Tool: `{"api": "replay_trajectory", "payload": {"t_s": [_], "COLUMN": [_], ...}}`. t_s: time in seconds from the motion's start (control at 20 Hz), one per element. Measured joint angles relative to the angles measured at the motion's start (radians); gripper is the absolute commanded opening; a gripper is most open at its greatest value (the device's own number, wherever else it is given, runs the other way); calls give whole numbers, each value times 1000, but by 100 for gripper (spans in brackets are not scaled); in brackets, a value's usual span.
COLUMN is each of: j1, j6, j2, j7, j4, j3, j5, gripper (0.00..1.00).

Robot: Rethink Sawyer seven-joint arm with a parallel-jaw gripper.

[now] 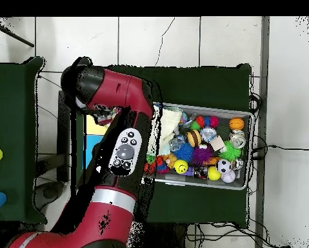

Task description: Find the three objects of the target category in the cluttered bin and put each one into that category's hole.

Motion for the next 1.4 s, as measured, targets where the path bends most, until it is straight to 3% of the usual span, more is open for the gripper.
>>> {"api": "replay_trajectory", "payload": {"t_s": [0.6, 0.9, 1.1, 1.4], "j1": [2, -31, -64, -78], "j6": [-91, -163, -166, -166], "j2": [-25, -28, -35, -39], "j7": [0, 0, 0, 0], "j4": [76, 114, 134, 138], "j3": [12, 82, 134, 156], "j5": [37, 74, 78, 71], "gripper": [0, 0, 0, 0]}}
